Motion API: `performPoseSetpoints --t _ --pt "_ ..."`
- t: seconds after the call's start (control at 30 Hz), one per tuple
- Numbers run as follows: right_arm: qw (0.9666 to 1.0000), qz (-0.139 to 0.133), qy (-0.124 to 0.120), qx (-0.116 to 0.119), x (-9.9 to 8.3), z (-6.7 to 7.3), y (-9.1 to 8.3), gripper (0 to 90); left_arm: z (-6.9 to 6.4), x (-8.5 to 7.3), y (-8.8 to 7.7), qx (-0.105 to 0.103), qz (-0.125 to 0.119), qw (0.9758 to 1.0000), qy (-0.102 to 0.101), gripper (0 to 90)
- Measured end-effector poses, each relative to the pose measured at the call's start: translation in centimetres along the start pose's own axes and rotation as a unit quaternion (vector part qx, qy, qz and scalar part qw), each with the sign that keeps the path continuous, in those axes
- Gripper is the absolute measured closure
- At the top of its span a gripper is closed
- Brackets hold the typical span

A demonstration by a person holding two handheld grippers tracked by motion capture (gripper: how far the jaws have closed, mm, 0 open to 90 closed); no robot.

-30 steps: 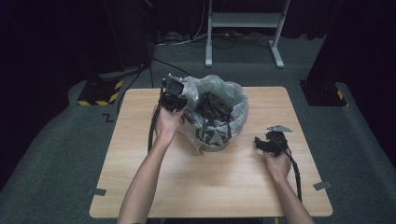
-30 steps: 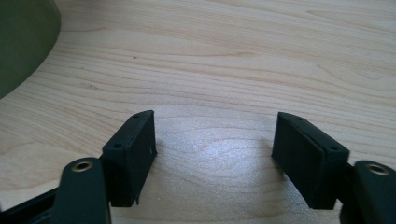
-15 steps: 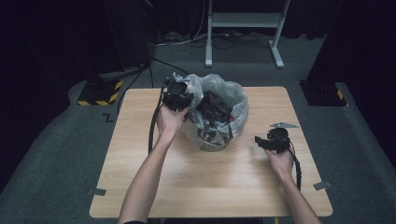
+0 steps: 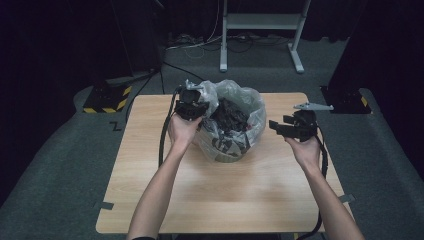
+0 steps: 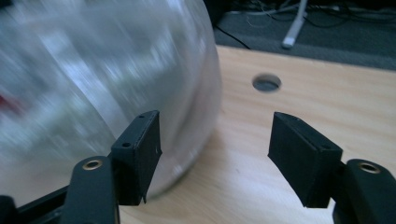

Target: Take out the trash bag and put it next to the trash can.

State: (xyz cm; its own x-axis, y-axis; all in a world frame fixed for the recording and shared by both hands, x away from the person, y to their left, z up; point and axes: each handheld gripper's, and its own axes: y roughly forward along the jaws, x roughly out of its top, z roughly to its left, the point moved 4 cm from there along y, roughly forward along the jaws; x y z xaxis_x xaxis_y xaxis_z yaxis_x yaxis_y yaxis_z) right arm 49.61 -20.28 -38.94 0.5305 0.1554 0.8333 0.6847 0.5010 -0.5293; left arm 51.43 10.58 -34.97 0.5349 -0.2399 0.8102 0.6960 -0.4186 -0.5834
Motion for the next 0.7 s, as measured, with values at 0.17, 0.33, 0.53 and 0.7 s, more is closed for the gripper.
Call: performPoseSetpoints --t 0.17,0.33,0.53,0.7 --pt "0.9994 -0.028 0.011 0.019 3.3 1.2 -0.3 29.8 0.1 0.0 0.0 -0.003 0.002 1.0 -0.002 88.6" --pt "0.9991 -0.03 0.014 0.025 6.3 1.9 0.6 28.8 -0.1 0.0 0.0 -0.013 -0.001 0.9999 -0.005 88.4" --pt "0.9986 0.04 -0.011 -0.031 8.0 2.4 4.1 34.2 -0.5 0.1 -0.1 -0.006 -0.002 0.9999 0.013 87.6" --pt "0.9965 0.065 -0.029 -0.043 7.8 2.8 5.5 56.1 -0.8 0.3 0.0 -0.01 -0.005 0.9998 0.014 87.3"
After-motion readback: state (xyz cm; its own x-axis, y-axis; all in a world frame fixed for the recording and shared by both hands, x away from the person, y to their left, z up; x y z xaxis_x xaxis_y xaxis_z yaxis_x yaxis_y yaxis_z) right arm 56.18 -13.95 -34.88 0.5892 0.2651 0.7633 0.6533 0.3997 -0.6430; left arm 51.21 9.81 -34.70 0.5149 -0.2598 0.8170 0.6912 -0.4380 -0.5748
